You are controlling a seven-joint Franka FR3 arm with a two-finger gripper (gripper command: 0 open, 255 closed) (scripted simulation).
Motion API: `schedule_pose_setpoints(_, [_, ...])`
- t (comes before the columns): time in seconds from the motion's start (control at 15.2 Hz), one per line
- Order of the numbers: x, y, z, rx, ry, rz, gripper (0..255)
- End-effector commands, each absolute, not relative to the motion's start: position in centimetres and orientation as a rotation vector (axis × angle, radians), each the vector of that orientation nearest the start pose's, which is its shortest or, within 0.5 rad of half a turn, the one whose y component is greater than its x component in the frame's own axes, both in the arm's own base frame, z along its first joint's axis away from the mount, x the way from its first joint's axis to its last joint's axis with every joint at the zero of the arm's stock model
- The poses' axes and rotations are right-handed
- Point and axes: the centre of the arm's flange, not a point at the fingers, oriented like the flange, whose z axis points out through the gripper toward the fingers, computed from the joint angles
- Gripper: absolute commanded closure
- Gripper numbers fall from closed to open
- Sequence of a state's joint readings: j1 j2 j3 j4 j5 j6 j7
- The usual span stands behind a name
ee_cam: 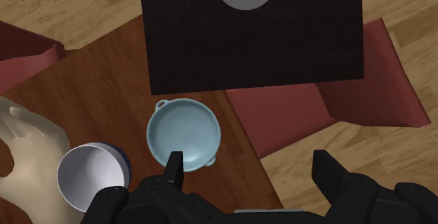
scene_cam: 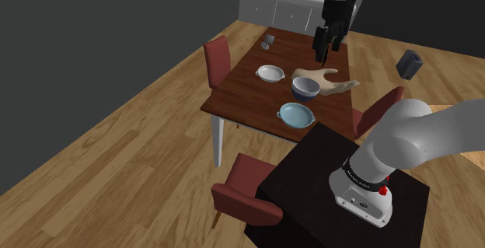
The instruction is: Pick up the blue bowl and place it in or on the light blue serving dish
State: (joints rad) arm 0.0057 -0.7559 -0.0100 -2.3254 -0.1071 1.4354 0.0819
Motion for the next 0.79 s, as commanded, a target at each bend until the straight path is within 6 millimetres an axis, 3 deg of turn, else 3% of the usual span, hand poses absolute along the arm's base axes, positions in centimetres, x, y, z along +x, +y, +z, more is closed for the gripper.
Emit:
schedule_pose_setpoints(0.0, [30.0,-1.5,58.5,-3.237,0.146,0.211,0])
schedule_pose_setpoints(0.73, [34.6,-9.3,47.6,-3.254,0.203,0.16,0])
